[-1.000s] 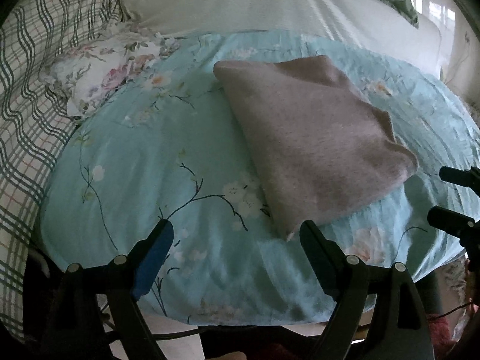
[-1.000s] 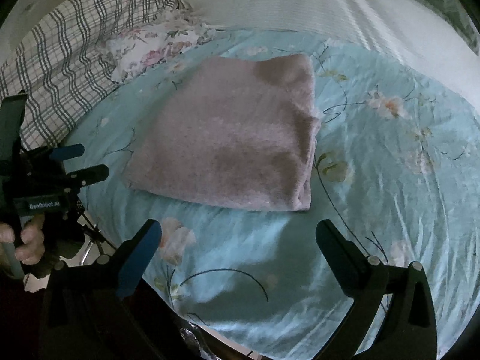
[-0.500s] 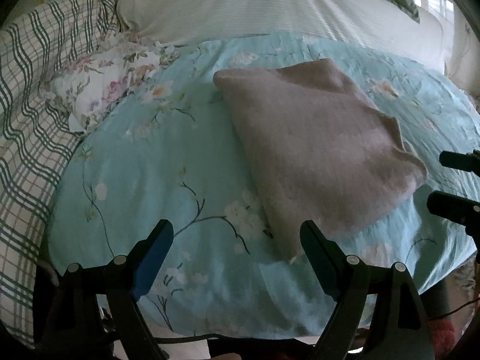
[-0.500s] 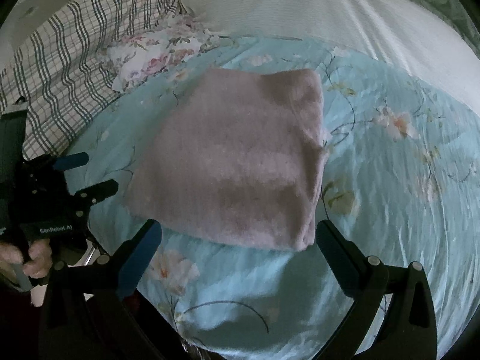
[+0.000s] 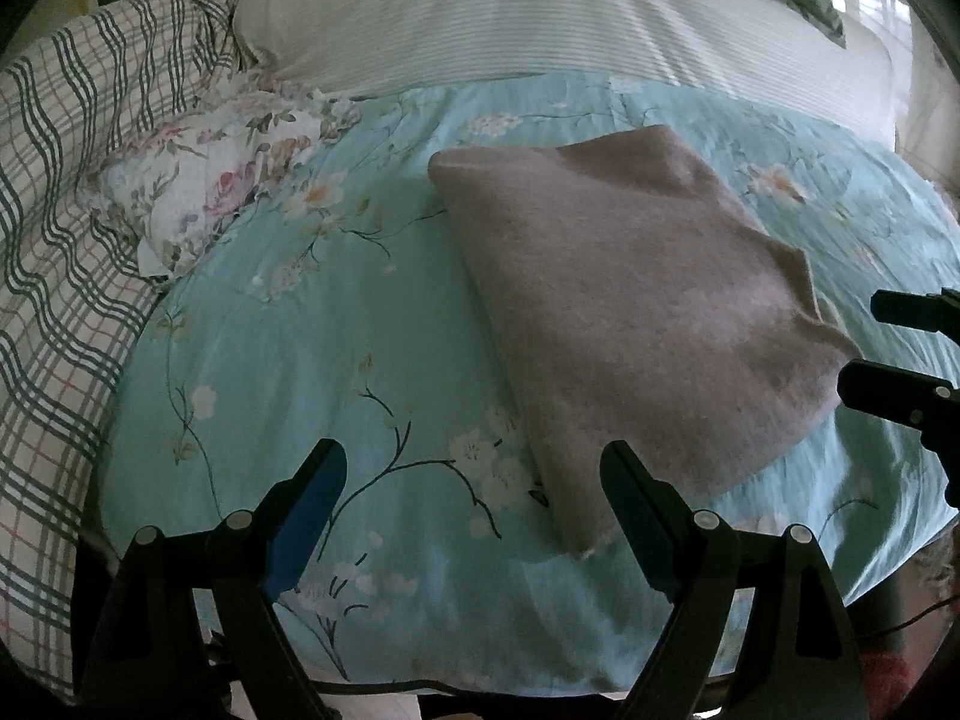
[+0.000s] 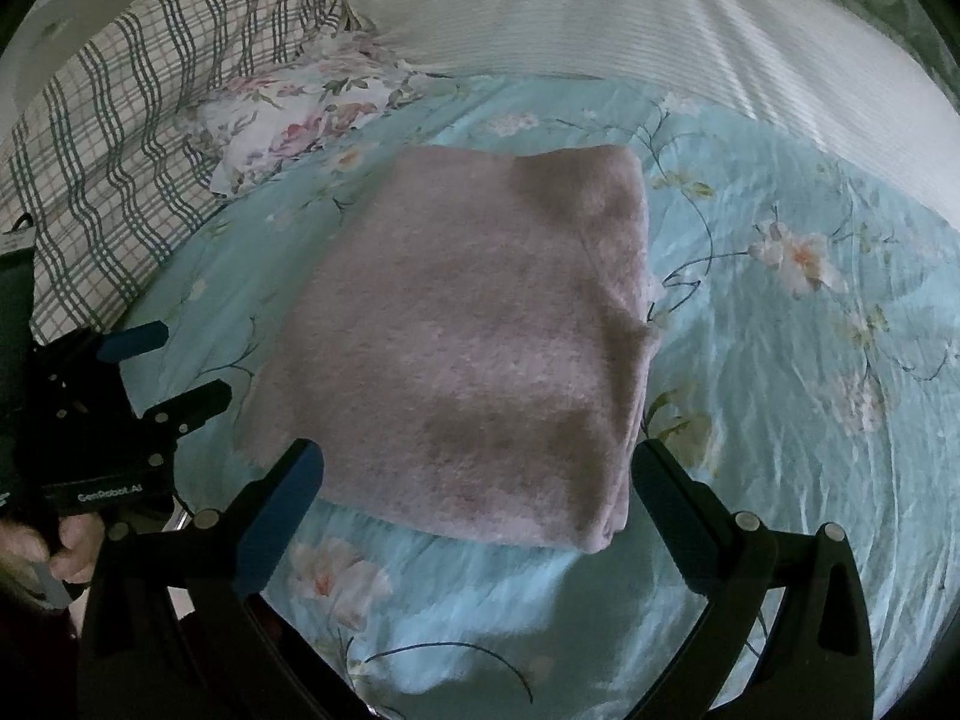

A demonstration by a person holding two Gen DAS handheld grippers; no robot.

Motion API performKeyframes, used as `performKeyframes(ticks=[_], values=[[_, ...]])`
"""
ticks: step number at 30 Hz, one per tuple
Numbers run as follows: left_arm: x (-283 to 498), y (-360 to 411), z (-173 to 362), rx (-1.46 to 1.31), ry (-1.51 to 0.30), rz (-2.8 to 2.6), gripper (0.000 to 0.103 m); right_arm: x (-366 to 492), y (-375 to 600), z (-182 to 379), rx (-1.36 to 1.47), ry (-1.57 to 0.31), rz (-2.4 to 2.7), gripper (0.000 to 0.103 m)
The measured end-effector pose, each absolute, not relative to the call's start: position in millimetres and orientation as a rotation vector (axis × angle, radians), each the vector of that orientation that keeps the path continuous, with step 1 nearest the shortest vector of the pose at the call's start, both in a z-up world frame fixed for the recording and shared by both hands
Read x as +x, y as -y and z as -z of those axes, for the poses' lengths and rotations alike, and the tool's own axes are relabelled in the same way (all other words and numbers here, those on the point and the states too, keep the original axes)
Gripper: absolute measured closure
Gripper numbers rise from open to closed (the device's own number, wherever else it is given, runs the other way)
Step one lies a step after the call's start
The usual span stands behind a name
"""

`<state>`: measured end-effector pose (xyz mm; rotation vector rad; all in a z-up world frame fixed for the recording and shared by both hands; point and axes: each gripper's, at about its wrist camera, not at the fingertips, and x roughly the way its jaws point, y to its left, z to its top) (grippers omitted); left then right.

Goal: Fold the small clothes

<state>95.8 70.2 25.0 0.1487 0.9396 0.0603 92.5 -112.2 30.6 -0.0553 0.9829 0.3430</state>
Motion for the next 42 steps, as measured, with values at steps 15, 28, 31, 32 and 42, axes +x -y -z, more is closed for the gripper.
performKeyframes(ticks=[15, 28, 31, 32, 42], values=[[96.2, -67.3, -25.5, 0.142, -0.937, -0.061, 0.016, 89.4, 110.3, -25.9, -0.058, -0.996, -0.364, 0.0], [92.7, -61.3, -27.3, 0.14, -0.932, -0.066, 0.016, 89.9, 110.6, -27.2, -0.055, -0.992, -0.362, 0.0], [91.2, -58.0, -28.6, 0.14, -0.931, -0.067, 0.016, 88.9, 108.7, -27.3, -0.057, -0.993, -0.364, 0.0], [90.8, -57.2, -29.1, 0.139, -0.931, -0.066, 0.016, 88.5, 108.3, -27.4, -0.057, -0.993, -0.363, 0.0], [89.4, -56.5, -30.7, 0.137, -0.928, -0.061, 0.016, 87.2, 106.7, -27.6, -0.058, -0.994, -0.363, 0.0]])
